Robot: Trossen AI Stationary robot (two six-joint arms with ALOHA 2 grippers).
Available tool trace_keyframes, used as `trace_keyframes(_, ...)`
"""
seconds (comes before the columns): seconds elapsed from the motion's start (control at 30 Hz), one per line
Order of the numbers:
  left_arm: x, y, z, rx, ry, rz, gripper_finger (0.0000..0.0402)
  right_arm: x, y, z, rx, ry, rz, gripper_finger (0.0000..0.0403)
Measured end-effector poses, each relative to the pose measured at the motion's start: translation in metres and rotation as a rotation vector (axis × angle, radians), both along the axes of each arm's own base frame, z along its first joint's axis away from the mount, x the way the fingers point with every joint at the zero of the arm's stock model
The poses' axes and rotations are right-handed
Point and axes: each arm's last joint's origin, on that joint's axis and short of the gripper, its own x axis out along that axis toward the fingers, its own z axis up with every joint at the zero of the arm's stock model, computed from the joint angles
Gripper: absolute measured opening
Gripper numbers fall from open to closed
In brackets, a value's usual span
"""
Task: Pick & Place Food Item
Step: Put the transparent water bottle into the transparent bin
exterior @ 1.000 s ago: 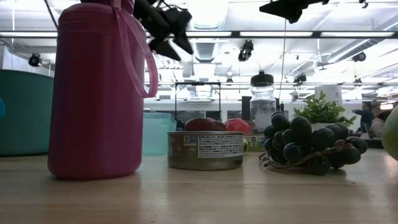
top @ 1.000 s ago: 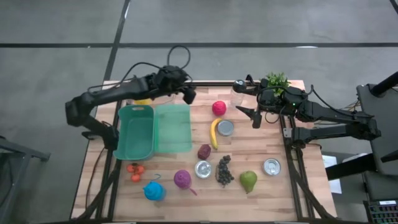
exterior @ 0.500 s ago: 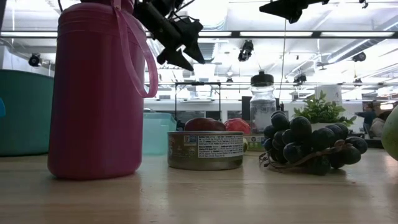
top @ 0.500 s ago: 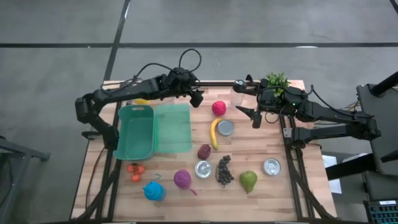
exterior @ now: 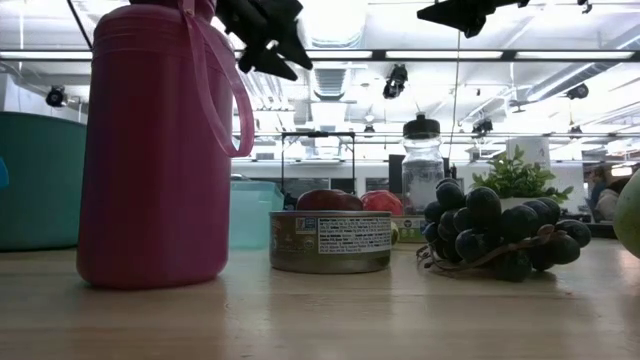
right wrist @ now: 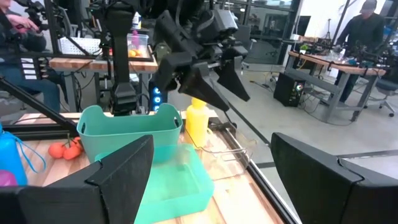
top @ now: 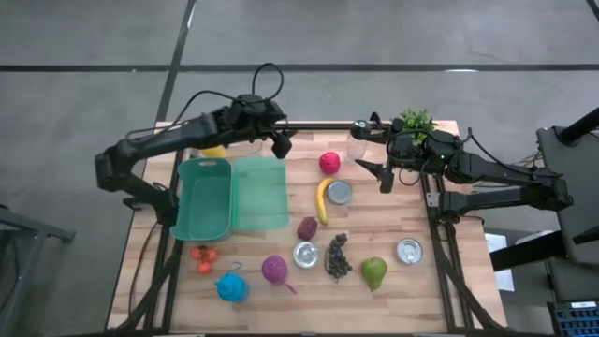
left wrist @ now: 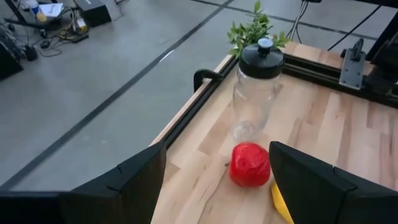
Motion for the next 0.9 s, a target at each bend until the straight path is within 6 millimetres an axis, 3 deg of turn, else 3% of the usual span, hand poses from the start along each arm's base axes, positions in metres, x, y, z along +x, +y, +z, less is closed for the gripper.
trace_keyframes(0.9, -0.0045, -0.0019, 0.0021, 0.0, 0.015, -0.003, 0.0291, 0.0, 0.0001, 0.0, 0.0, 0.0, 0.0, 0.0323)
